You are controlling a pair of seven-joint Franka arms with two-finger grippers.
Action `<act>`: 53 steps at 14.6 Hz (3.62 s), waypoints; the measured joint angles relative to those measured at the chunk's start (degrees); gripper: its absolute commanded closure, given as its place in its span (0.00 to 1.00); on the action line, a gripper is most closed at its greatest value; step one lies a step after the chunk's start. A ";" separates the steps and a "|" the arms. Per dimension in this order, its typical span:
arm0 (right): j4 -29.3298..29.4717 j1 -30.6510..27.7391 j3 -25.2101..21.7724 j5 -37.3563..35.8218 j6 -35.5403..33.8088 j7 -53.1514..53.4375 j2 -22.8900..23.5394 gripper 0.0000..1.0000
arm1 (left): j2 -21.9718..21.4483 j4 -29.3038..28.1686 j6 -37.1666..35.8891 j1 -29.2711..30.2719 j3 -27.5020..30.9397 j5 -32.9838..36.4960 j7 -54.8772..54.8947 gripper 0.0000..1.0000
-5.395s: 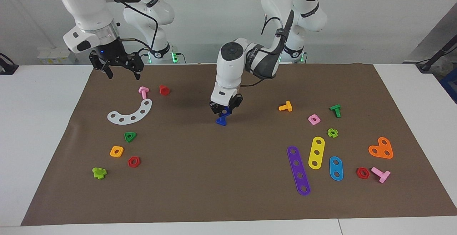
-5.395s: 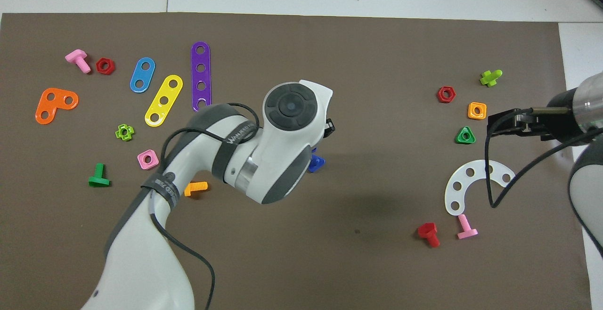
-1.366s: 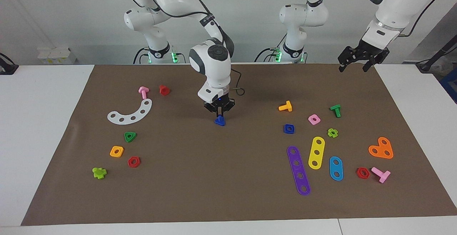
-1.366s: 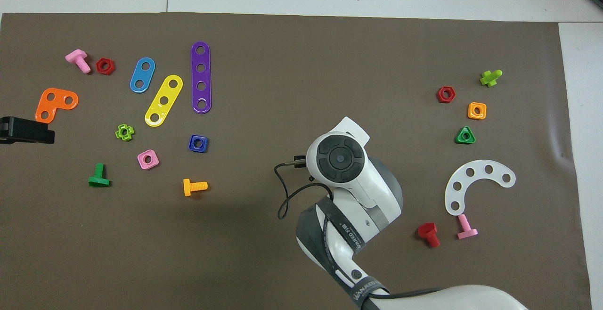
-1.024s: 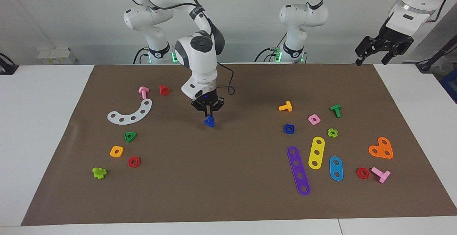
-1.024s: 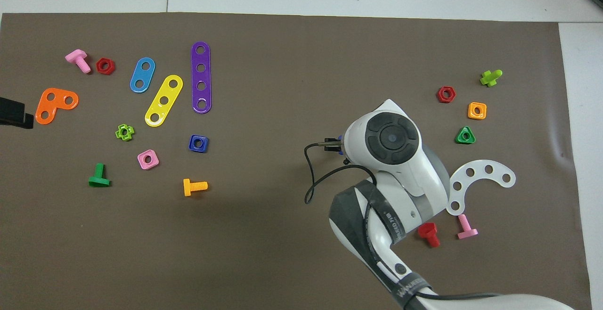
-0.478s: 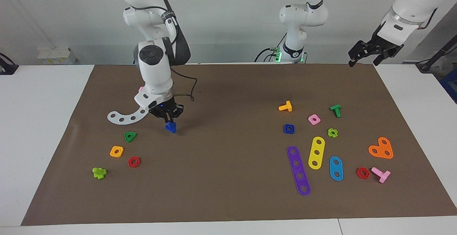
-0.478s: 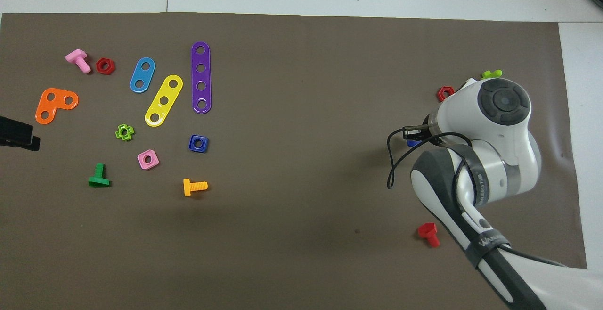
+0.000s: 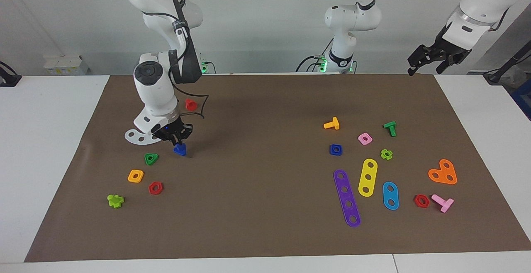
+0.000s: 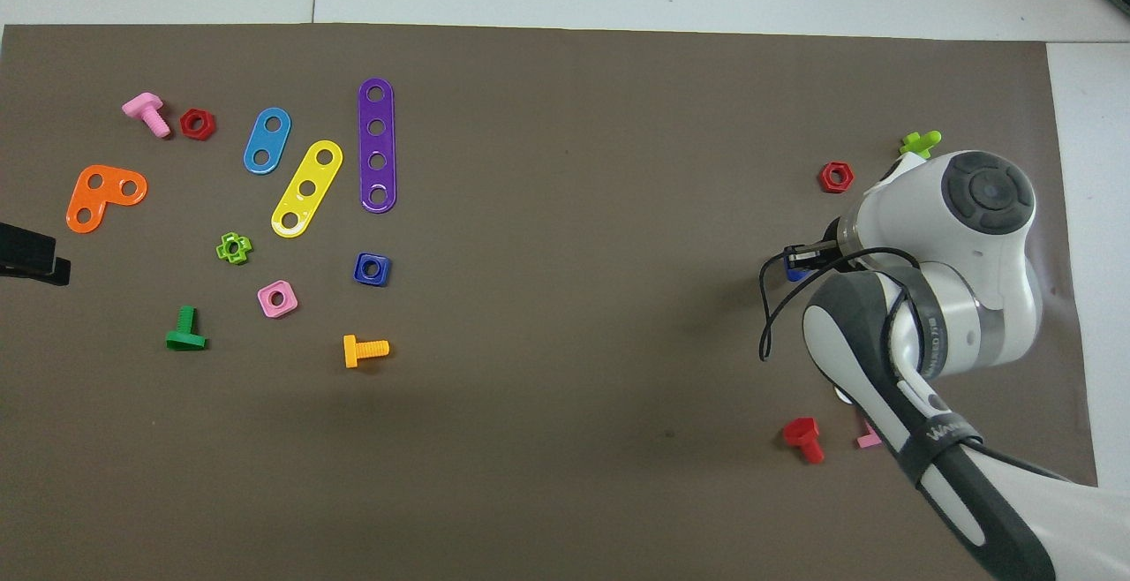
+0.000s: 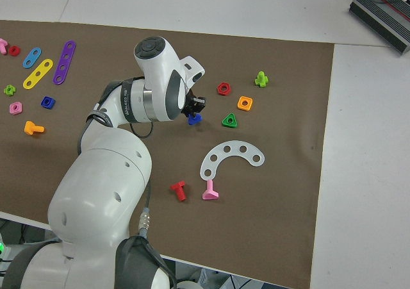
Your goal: Unscrew and place screws in storage area
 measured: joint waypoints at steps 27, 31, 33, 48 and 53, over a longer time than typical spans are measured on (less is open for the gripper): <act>27.58 -3.95 -0.58 0.18 -32.78 0.14 -9.22 0.00 | 0.00 -0.04 0.00 0.00 0.00 0.00 0.00 0.00; 26.97 -4.49 -0.66 0.19 -35.74 0.17 -9.20 0.00 | 0.00 -0.04 0.00 0.00 0.00 0.00 0.00 0.00; 26.53 -4.45 -0.53 0.19 -35.92 0.56 -9.24 0.00 | 0.00 -0.04 0.00 0.00 0.00 0.00 0.00 0.00; 24.47 -4.54 -0.52 1.55 -37.33 2.49 -10.61 0.00 | 0.00 -0.04 0.00 0.00 0.00 0.00 0.00 0.00; 24.47 -4.50 -0.44 1.58 -37.31 2.49 -10.61 0.00 | 0.00 -0.04 0.00 0.00 0.00 0.00 0.00 0.00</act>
